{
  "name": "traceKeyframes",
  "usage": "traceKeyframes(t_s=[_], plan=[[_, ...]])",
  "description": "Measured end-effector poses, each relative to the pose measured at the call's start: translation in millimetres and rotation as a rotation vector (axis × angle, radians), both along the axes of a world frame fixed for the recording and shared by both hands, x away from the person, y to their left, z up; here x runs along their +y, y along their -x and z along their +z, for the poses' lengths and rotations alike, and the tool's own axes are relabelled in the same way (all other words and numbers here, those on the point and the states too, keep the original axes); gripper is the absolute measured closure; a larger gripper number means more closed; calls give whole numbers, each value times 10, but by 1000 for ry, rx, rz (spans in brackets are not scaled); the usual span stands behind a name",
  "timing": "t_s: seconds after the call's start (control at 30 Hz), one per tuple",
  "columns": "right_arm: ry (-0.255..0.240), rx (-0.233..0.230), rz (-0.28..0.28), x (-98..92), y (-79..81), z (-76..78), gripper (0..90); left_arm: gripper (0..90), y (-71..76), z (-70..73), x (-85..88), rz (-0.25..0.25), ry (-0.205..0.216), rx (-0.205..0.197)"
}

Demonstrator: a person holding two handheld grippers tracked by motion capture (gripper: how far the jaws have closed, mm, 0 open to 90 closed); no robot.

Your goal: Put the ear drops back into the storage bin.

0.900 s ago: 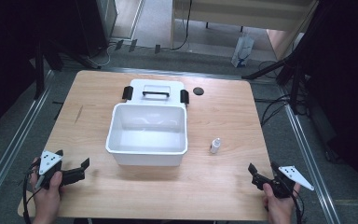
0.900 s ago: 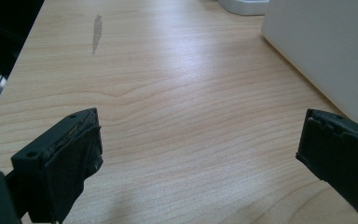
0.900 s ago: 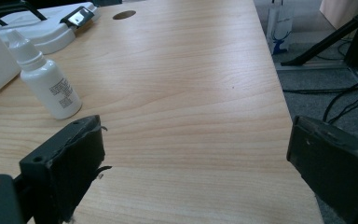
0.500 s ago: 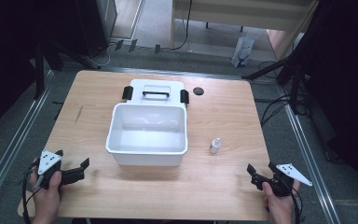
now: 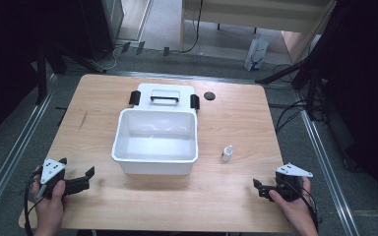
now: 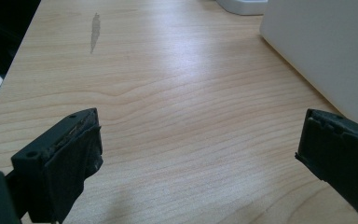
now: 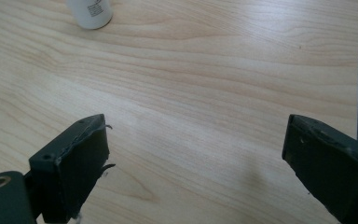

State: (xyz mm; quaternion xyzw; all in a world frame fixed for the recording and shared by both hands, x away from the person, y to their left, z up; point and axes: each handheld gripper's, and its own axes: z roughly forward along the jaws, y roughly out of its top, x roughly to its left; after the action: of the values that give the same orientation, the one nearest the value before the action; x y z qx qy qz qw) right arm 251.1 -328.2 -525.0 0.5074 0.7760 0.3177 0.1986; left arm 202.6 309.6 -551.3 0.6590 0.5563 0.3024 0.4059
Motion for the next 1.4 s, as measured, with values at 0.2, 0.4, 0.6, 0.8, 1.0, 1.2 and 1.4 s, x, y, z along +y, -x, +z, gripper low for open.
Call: traceKeyframes(t_s=[0.2, 0.4, 0.6, 0.8, 1.0, 1.2, 1.4], plan=[[119, 68, 69, 98, -118, 186, 68, 3, -2, 1, 0, -4, 0, 5], [265, 115, 130, 203, -279, 309, 90, 3, -3, 2, 1, -5, -1, 6], [334, 173, 185, 341, -417, 458, 92, 3, -6, 0, -2, -5, -3, 6], [429, 290, 217, 459, -581, 568, 122, 3, -7, 0, -1, -7, -1, 8], [473, 432, 243, 630, -766, 684, 132, 3, -10, 1, 3, -11, 0, 12], [508, 490, 234, 834, -903, 745, 138, 3, -11, 0, 4, -11, 6, 11], [502, 488, 230, 1032, -993, 807, 190, 3, -13, -1, 4, -11, 8, 11]])
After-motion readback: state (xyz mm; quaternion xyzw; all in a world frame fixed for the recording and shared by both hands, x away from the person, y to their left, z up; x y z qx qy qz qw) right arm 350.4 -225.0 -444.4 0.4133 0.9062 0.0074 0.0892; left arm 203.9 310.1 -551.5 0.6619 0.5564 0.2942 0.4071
